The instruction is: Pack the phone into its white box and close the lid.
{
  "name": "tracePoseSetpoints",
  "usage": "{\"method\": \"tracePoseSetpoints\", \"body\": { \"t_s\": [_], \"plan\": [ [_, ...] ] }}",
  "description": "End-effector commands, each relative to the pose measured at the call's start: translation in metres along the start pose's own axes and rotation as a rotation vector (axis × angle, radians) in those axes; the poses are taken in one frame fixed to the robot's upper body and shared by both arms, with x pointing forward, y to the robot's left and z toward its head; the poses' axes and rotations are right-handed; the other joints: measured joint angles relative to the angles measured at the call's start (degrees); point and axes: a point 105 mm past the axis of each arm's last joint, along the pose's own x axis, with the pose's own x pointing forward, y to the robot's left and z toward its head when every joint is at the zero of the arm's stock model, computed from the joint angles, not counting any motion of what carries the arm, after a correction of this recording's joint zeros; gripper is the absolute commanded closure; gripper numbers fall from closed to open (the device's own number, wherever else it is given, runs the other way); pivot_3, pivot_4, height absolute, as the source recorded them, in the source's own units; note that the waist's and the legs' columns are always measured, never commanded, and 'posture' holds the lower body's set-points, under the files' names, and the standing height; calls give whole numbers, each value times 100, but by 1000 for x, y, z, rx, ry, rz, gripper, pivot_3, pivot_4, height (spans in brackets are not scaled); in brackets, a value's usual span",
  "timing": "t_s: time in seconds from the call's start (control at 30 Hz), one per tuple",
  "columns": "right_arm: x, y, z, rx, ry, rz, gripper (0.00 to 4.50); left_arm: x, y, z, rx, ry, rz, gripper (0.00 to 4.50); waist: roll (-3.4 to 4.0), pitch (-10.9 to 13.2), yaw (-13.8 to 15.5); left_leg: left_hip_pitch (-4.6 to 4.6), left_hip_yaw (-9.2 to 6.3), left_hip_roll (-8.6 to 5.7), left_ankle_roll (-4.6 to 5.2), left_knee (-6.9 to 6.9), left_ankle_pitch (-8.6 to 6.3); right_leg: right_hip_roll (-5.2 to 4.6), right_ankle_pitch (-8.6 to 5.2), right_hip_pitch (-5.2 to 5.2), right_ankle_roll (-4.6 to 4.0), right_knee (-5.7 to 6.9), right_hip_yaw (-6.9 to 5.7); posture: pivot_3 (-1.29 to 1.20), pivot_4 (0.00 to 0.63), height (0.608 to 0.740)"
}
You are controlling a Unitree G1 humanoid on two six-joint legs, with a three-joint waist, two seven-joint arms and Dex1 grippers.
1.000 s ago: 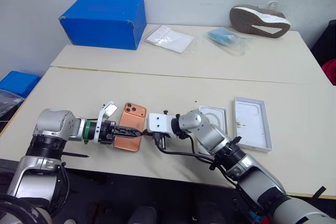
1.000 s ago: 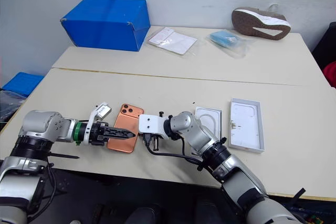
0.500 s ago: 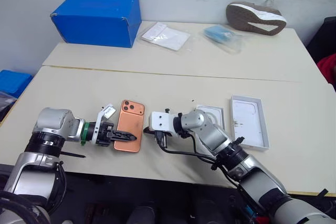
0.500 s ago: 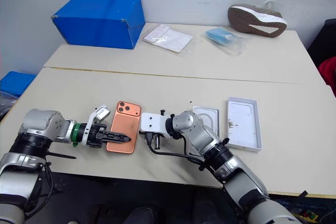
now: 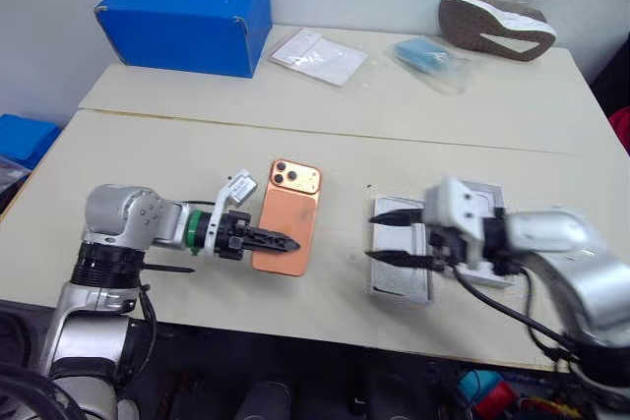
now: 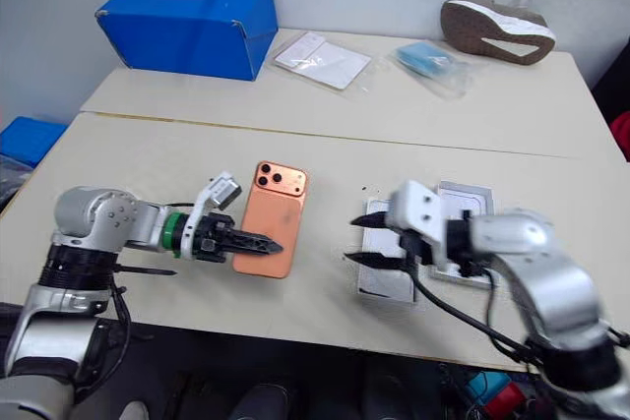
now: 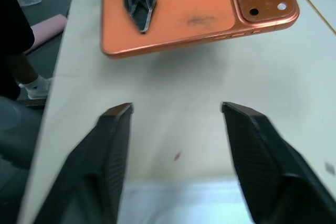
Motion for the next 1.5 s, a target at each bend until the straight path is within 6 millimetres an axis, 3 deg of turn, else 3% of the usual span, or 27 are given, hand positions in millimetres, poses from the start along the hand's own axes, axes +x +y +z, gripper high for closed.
{"method": "tracePoseSetpoints", "body": {
  "t_s": [0.03, 0.1, 0.2, 0.37, 0.6, 0.9, 1.17, 1.5],
  "plan": [
    [-32, 8, 9, -14, 19, -102, 489, 19, -13, 10, 71, 6, -39, 4386, -14, 8, 39, -1, 2, -2, -2, 11, 0, 1, 2, 6, 4, -9, 4, 0, 150, 740],
    [-47, 10, 5, 20, 46, -178, 0, 36, -13, 11, 68, 14, -53, 4386, -21, 13, 100, 0, 16, -1, -10, 16, 11, 2, 12, 24, 33, -44, 14, 0, 150, 740],
    [-58, 16, 0, 50, 75, -248, 0, 55, -10, 10, 46, 44, -51, 4386, -30, 18, 94, 9, 18, 2, -25, 19, 31, 2, 27, 50, 84, -63, 22, 0, 150, 740],
    [-69, 27, -10, 76, 129, -313, 0, 91, -7, 18, -1, 55, -33, 4386, -31, 19, 115, 19, 20, 9, -37, 14, 41, 7, 32, 52, 92, -54, 26, 0, 150, 740],
    [-69, 28, -13, 78, 123, -372, 0, 127, 2, 27, -91, 65, 62, 4386, -33, 20, 116, 15, 25, 6, -36, 15, 42, 7, 33, 47, 94, -56, 27, 0, 150, 740],
    [-62, 23, -16, 67, 104, -395, 0, 150, -4, 35, -142, 78, 83, 4386, -34, 21, 165, 13, 29, 5, -37, 15, 43, 7, 34, 42, 96, -55, 29, 0, 150, 740],
    [-61, 22, -17, 59, 102, -404, 0, 157, -3, 27, -148, 116, 89, 4386, -34, 20, 225, 13, 32, 5, -39, 14, 43, 8, 34, 40, 96, -55, 30, 0, 150, 740],
    [-60, 22, -17, 60, 95, -415, 0, 161, -7, 25, -145, 138, 73, 1308, -33, 20, 238, 15, 36, 5, -39, 15, 44, 9, 34, 41, 96, -54, 32, 0, 150, 740]
  ]
}}
